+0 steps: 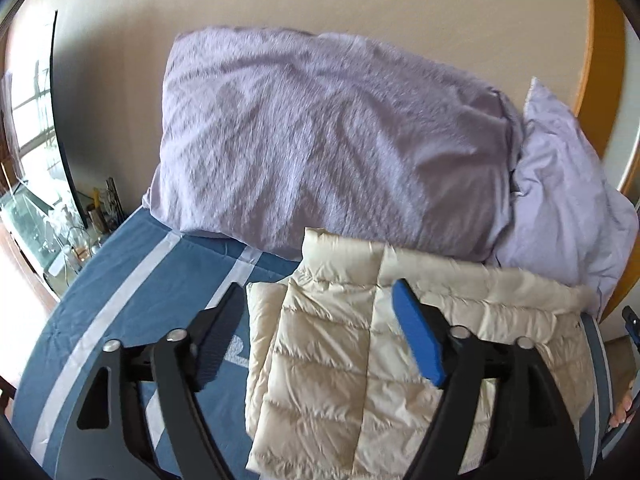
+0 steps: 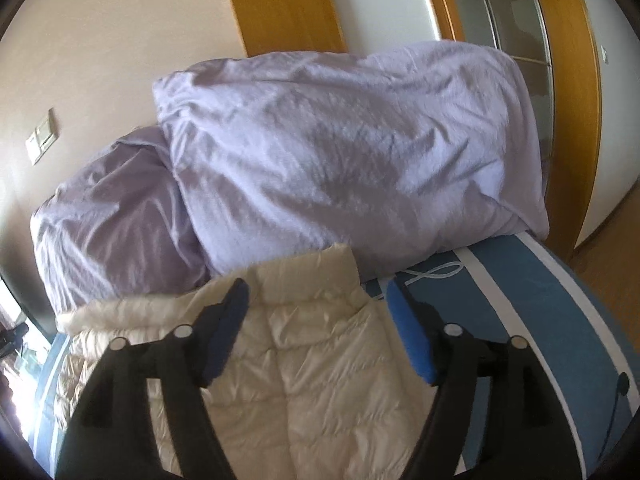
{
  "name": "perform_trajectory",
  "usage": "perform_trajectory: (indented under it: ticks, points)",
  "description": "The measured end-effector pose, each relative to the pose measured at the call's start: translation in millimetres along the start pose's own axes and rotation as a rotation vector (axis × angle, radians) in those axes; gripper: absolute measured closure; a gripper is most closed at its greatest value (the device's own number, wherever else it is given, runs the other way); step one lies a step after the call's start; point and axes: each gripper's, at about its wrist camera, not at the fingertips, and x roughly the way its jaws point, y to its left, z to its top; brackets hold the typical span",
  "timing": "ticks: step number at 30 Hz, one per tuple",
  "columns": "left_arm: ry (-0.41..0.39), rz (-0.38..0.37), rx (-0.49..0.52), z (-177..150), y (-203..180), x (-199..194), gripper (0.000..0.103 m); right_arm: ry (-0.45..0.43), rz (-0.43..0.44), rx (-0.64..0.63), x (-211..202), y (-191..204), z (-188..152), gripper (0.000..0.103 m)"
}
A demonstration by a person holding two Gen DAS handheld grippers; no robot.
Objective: Fold large clothes
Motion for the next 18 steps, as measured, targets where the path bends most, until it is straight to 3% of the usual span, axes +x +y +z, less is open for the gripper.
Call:
perform_trajectory:
  ticks: [6,12,18]
  points:
    - [-0.018,0.005,0.038,-3.7,-9.7,-11.4,0.008,0.023,0.013,-0.025,-1.5,12.0,-4.4,0.016]
    - [0.017,0.001,0.063,-11.2,-20.3,6.2,0.001,0.045,0.013,-0.058,12.9,21.8,-10.4,0.002]
    - [0.080,0.029,0.125,-26.8,-33.3,42.2,0.001,0.112,-0.012,-0.089,45.5,27.3,-22.1,0.002]
